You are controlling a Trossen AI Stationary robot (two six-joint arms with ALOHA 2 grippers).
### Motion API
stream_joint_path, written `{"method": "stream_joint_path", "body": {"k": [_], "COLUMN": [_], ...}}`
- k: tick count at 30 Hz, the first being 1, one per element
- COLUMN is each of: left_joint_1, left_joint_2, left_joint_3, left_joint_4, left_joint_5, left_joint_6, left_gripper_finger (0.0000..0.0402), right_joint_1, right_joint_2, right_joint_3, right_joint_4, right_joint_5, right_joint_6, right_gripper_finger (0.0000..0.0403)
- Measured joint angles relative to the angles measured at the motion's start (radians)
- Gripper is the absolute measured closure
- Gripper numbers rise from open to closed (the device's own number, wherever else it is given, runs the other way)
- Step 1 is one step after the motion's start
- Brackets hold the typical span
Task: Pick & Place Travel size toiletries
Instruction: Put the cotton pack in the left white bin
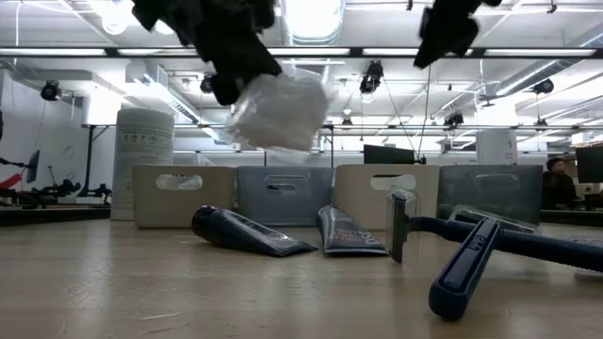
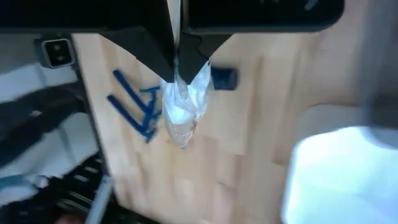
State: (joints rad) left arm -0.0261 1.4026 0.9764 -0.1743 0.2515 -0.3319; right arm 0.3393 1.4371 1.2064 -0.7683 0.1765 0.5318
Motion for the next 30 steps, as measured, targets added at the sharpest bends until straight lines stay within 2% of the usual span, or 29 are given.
{"method": "stream_joint_path", "body": {"k": [4,9,14,16,19,22,26,30], "left_joint_1": [-0.011,-0.033,-0.036,-0.012,0.062,0.14,0.215,0.251], "left_joint_2": [-0.115,-0.271,-0.415,-0.46,-0.507,-0.531,-0.535,-0.519], "left_joint_3": [0.0,0.0,-0.009,-0.034,-0.086,-0.158,-0.267,-0.359], "left_joint_4": [-0.133,-0.346,-0.552,-0.589,-0.576,-0.51,-0.339,-0.235], "left_joint_5": [-0.148,-0.434,-0.752,-0.841,-0.822,-0.693,-0.49,-0.41], "left_joint_6": [-0.003,-0.06,-0.17,-0.183,-0.163,-0.119,-0.056,-0.053], "left_gripper_finger": [0.0394,0.0394,0.0394,0.0394,0.0394,0.0394,0.0394,0.0394], "right_joint_1": [0.049,0.097,0.104,0.103,0.104,0.104,0.103,0.103], "right_joint_2": [-0.062,-0.111,-0.105,-0.093,-0.074,-0.054,-0.03,-0.027], "right_joint_3": [0.0,-0.031,-0.08,-0.098,-0.125,-0.137,-0.134,-0.124], "right_joint_4": [-0.073,-0.086,-0.078,-0.059,0.017,0.079,0.099,0.102], "right_joint_5": [0.147,0.324,0.403,0.411,0.43,0.43,0.428,0.426], "right_joint_6": [0.122,0.309,0.457,0.499,0.539,0.541,0.542,0.554], "right_gripper_finger": [0.0179,0.0157,0.0142,0.0138,0.0133,0.0131,0.0138,0.0151]}}
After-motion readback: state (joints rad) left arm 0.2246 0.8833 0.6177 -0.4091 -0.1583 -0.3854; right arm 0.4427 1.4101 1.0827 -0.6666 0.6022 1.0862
